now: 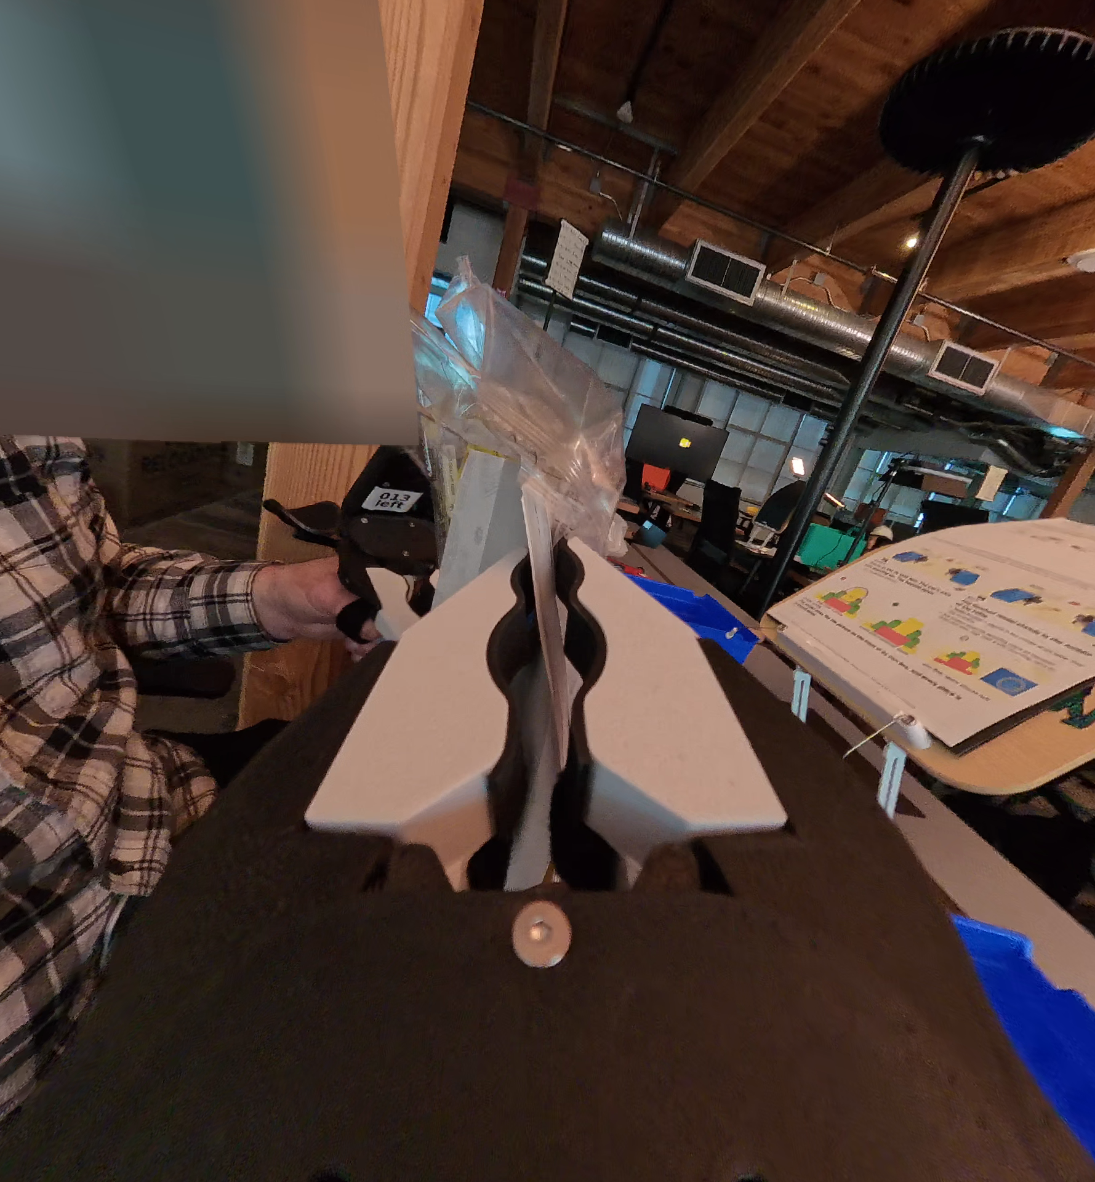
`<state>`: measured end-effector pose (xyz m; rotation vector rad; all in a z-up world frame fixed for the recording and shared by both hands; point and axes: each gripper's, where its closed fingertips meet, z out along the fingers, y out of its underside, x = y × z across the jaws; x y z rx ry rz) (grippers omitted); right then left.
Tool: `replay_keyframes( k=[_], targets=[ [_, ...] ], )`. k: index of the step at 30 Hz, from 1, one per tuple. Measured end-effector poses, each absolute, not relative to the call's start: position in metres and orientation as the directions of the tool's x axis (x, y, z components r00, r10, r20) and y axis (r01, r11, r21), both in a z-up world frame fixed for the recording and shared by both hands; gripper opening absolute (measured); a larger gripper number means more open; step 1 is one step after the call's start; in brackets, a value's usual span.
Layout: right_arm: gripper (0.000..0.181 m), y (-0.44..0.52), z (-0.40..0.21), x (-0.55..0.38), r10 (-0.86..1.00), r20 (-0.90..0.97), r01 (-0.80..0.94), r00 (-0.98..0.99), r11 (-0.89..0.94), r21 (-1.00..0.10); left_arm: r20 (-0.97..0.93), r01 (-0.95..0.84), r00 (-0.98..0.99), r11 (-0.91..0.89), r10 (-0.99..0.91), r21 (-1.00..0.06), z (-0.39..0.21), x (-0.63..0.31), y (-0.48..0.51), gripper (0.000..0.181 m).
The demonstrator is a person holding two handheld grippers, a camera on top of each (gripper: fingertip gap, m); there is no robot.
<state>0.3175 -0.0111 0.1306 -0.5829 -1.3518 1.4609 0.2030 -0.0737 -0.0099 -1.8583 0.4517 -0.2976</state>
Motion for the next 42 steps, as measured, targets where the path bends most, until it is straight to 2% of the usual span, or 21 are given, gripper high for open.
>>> replay_keyframes(
  k=[1,4,6,7,10,11,13,15,19,22,25,30,42],
  targets=[
    [0.003,-0.01,0.125,0.318,0.888,0.272,-0.346,-0.371,0.139,-0.928,0.019,-0.143,0.891,-0.32,-0.454,-0.937,-0.018,0.209,-0.078,0.04],
    [0.002,-0.007,0.108,0.314,0.892,0.266,-0.342,-0.366,0.136,-0.93,0.057,-0.136,0.892,-0.386,-0.448,-0.912,-0.047,0.235,-0.091,0.069],
    [0.002,-0.005,0.101,0.312,0.893,0.261,-0.343,-0.368,0.13,-0.93,-0.032,-0.19,0.939,-0.441,-0.341,-0.877,-0.073,0.235,-0.091,0.095],
    [0.002,-0.005,0.098,0.31,0.892,0.261,-0.342,-0.37,0.13,-0.931,-0.093,-0.232,0.947,-0.456,-0.306,-0.86,-0.083,0.235,-0.09,0.094],
    [0.003,-0.008,0.09,0.305,0.889,0.267,-0.337,-0.371,0.139,-0.931,-0.202,-0.31,0.941,-0.45,-0.272,-0.838,-0.099,0.244,-0.083,0.084],
    [0.003,-0.009,0.089,0.304,0.888,0.269,-0.34,-0.372,0.14,-0.93,-0.199,-0.303,0.943,-0.442,-0.267,-0.844,-0.101,0.246,-0.08,0.074],
    [0.003,-0.013,0.087,0.304,0.883,0.274,-0.345,-0.382,0.139,-0.928,-0.151,-0.279,0.943,-0.459,-0.296,-0.843,-0.109,0.25,-0.078,0.042],
    [0.002,-0.016,0.085,0.304,0.879,0.281,-0.349,-0.386,0.143,-0.926,-0.122,-0.247,0.951,-0.461,-0.284,-0.852,-0.11,0.246,-0.077,0.033],
    [0.002,-0.016,0.086,0.301,0.874,0.288,-0.359,-0.391,0.144,-0.922,-0.092,-0.22,0.952,-0.445,-0.293,-0.868,-0.107,0.242,-0.08,0.002],
    [0.002,-0.017,0.09,0.294,0.871,0.298,-0.364,-0.392,0.15,-0.919,-0.004,-0.14,0.953,-0.427,-0.304,-0.893,-0.097,0.242,-0.083,0.0],
    [0.002,-0.017,0.097,0.291,0.866,0.311,-0.373,-0.392,0.159,-0.914,-0.023,-0.15,0.952,-0.397,-0.306,-0.905,-0.086,0.236,-0.086,0.0],
    [0.002,-0.016,0.12,0.292,0.869,0.327,-0.412,-0.373,0.161,-0.897,0.13,0.006,0.925,-0.328,-0.356,-0.945,-0.051,0.235,-0.092,0.0],
    [0.002,-0.028,0.207,0.327,0.869,0.3,-0.467,-0.394,0.092,-0.879,0.297,0.256,0.854,-0.152,-0.427,-0.955,0.04,0.214,-0.092,0.0]
  ],
)
